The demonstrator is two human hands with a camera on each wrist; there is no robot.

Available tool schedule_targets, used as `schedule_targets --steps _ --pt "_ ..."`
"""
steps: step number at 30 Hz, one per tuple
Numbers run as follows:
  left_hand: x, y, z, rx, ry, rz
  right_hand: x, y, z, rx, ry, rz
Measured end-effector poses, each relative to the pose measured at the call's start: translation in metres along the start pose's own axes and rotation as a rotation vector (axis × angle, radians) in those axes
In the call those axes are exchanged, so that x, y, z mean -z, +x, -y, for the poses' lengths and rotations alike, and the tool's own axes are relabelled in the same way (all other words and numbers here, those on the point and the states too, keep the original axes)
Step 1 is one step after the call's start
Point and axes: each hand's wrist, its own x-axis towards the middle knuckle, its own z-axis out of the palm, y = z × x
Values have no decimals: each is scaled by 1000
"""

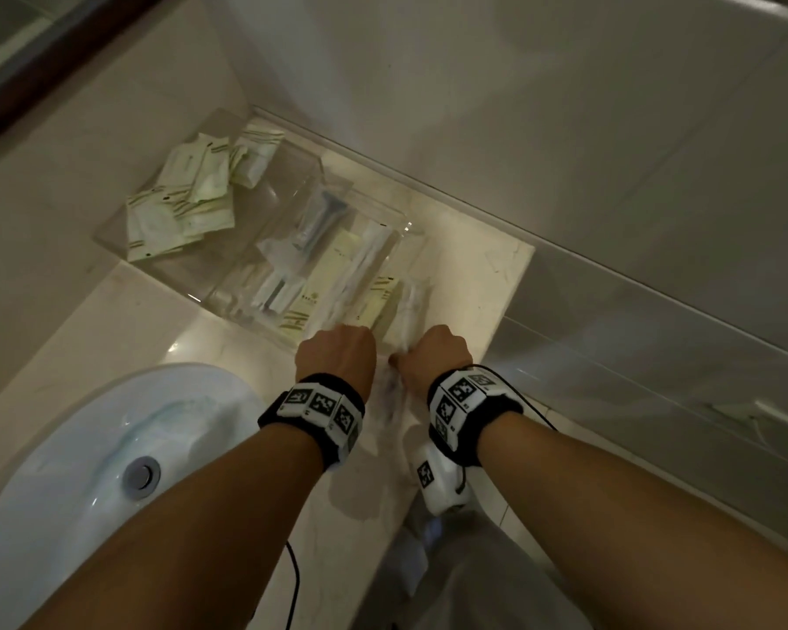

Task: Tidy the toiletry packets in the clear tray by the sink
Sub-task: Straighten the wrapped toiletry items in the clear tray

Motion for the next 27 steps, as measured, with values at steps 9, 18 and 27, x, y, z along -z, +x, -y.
schedule_targets --steps 9,18,27 --pt "4 13 5 65 -134 -8 2 6 -4 10 40 -28" --pt "54 33 26 172 -287 -91 36 3 36 189 230 -159" --pt "60 87 95 273 -345 19 39 36 113 269 159 79"
